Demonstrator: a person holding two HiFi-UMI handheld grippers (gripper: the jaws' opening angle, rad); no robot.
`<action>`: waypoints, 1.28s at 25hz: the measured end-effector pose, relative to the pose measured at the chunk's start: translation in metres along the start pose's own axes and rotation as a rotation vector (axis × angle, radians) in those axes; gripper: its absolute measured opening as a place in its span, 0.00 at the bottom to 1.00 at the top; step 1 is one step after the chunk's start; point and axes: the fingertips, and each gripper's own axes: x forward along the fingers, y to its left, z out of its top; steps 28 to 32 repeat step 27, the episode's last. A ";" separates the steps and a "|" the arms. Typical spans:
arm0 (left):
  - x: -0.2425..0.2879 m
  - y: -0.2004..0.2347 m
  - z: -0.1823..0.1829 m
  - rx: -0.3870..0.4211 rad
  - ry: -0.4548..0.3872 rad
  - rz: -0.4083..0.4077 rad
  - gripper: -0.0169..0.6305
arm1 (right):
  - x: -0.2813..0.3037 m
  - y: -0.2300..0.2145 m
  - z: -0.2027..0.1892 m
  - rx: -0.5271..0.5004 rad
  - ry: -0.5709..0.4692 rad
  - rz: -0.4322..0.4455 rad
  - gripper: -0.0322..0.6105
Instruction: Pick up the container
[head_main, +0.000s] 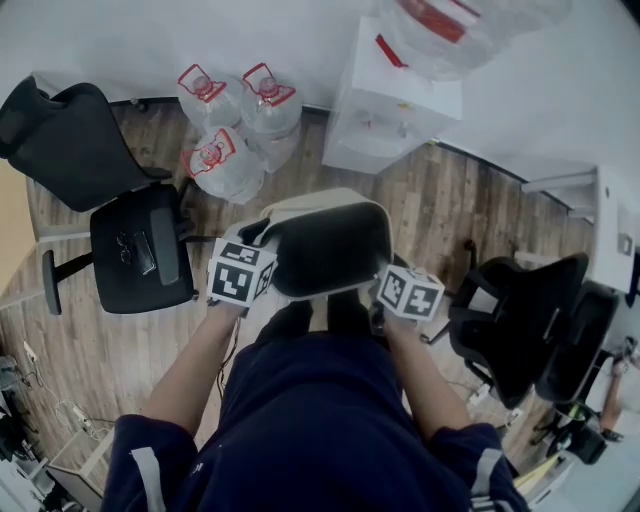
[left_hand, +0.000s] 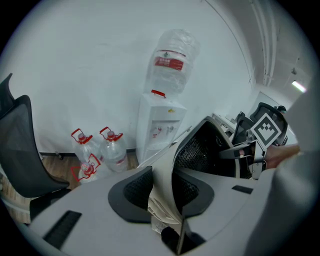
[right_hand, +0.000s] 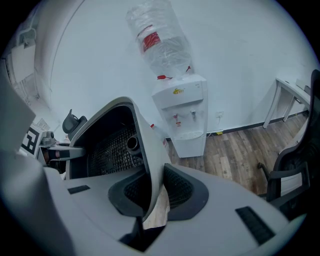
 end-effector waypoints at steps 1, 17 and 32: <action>0.000 0.001 0.000 -0.001 -0.001 0.001 0.20 | 0.001 0.000 0.001 -0.003 -0.002 -0.001 0.16; 0.001 0.010 0.009 -0.009 -0.008 0.000 0.20 | 0.008 0.005 0.008 0.002 0.001 0.003 0.16; 0.003 0.009 0.009 -0.013 -0.008 -0.003 0.20 | 0.008 0.004 0.007 0.012 0.006 0.002 0.16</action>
